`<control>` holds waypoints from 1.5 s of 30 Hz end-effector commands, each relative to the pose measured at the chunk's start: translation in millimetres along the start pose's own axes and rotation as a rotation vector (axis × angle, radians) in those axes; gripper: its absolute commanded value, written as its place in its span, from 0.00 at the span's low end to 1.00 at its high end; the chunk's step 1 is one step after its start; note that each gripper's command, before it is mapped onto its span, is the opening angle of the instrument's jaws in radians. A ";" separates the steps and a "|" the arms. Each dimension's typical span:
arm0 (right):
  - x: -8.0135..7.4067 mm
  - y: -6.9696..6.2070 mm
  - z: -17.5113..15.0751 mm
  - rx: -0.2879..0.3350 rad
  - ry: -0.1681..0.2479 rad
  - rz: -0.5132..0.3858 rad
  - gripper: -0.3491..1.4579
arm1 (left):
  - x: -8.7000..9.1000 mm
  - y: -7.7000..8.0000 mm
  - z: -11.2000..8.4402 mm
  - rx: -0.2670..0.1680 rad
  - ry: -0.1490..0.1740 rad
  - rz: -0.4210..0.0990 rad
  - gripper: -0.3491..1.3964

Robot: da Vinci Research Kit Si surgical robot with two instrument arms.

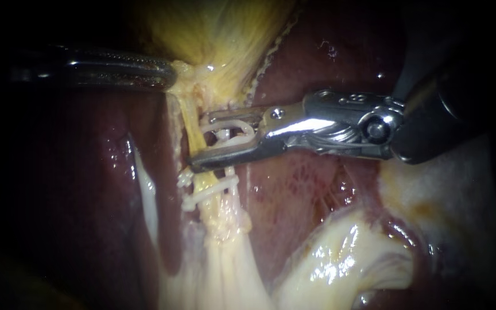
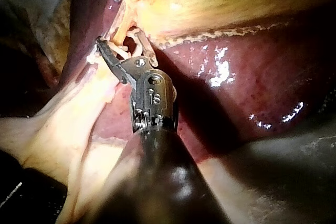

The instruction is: Clipping third clip left tube

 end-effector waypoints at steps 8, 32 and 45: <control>0.0 1.2 0.9 -0.002 0.007 0.000 0.47 | 0.0 0.0 0.0 0.000 0.000 0.000 0.00; 3.8 -1.3 2.2 0.331 0.278 0.107 0.43 | 0.0 -0.1 0.2 -0.002 0.000 0.000 0.00; 4.7 -1.1 1.4 0.303 0.297 0.121 0.16 | 0.0 -0.1 0.2 -0.002 0.000 0.000 0.00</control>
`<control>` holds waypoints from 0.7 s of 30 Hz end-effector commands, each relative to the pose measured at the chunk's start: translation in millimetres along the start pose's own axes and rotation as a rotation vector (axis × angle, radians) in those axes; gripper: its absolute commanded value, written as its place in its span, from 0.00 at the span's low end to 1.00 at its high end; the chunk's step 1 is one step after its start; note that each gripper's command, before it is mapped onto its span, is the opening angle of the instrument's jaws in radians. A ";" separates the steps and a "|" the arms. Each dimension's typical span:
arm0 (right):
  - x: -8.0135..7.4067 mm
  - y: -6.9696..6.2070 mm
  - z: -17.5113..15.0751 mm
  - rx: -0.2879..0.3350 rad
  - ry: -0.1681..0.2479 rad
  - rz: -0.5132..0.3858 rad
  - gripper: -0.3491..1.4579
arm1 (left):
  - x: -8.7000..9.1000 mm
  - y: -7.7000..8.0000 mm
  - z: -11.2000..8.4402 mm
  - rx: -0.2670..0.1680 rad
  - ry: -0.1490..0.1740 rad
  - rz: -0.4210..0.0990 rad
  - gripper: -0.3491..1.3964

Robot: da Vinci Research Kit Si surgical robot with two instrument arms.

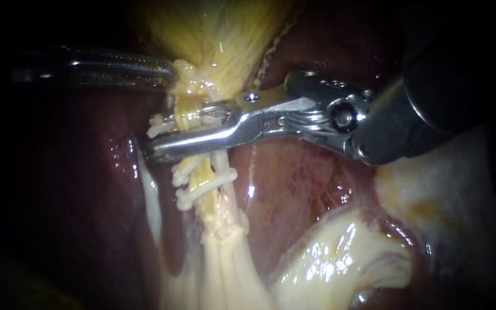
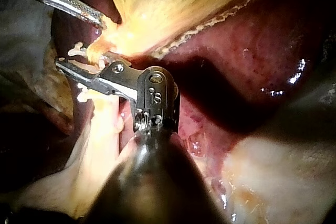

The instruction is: Clipping third clip left tube

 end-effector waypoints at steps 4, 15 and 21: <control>-0.1 0.1 -0.1 0.000 0.000 -0.001 0.00 | 0.0 0.0 0.0 0.000 0.000 0.000 0.00; -0.3 0.6 -0.5 0.005 -0.004 0.009 0.00 | 0.0 0.0 0.0 0.013 0.017 0.001 0.00; -0.4 0.6 -0.6 0.005 -0.004 0.015 0.00 | 0.0 0.0 0.1 0.026 0.022 0.008 0.00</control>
